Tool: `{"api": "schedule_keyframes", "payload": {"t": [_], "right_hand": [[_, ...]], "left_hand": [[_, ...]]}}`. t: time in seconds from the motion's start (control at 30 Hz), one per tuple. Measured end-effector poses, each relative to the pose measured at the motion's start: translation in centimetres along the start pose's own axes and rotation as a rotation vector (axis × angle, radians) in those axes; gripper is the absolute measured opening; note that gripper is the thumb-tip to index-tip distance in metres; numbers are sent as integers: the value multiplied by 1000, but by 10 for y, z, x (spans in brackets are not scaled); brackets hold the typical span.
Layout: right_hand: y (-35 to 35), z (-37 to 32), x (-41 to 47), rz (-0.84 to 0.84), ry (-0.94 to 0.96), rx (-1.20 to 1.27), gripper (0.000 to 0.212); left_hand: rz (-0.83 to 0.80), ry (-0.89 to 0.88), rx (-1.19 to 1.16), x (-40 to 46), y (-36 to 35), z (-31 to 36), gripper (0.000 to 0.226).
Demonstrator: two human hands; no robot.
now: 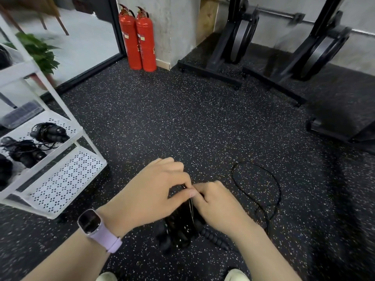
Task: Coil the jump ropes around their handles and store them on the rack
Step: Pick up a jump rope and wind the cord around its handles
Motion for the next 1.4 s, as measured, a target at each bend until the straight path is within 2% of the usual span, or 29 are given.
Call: {"api": "schedule_keyframes", "payload": {"t": [0.1,0.2,0.33,0.4,0.47,0.5,0.6,0.73,0.93,0.97,1.07,1.13,1.17,1.27,1.33,1.4], "right_hand": [[4,1,0,0,80,347,56],[7,6,-1,6,54,653,57],[6,2,1,-25,66,993,48],[7,-1,1,4,99,1136,46],[8,0,1,57,96,1318,50],[9,5,0,112,64,1425,51],[16,28,-4,343,-110,1652,35],[24,56,-13,576,-333,1503,37],[25,69,-15,624,-411,1264,48],[29,69,-17,637,-426,1129,50],[48,55,-28,738,-411,523,53],[51,38,-28,760,-324,302,51],[49,32,-24,701,-329,209,52],[29,22,-4,368,-348,-69,42],[13,13,3,170,-249,-131,38],[1,8,5,55,-141,-121,43]], "left_hand": [[18,58,-163,-1,2,-16,31],[32,116,-297,-1,0,-25,38],[3,115,-349,7,-2,-21,48],[27,117,-315,8,-1,-19,46],[7,251,-361,6,-9,-32,41],[96,279,-328,3,-1,-32,41],[-20,233,-267,-3,-10,-31,48],[-110,259,-86,-2,-18,-24,39],[-106,164,79,0,-10,-5,37],[-106,145,118,0,-9,-2,34],[-82,99,219,-2,-3,8,34],[-79,57,238,-2,-2,17,31],[-82,34,242,-1,-2,21,30],[-122,19,269,2,-8,25,34],[-137,40,277,3,-10,25,40],[-110,35,265,3,-7,23,44]]}}
Point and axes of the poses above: each hand's wrist, its own x-axis towards the middle knuckle, its own y-axis out of the back of the hand, z = x × y, the point moved 7 cm from there along x, towards the middle knuckle, and after that the axes turned 13 degrees about -z, right-handed, at the moved point
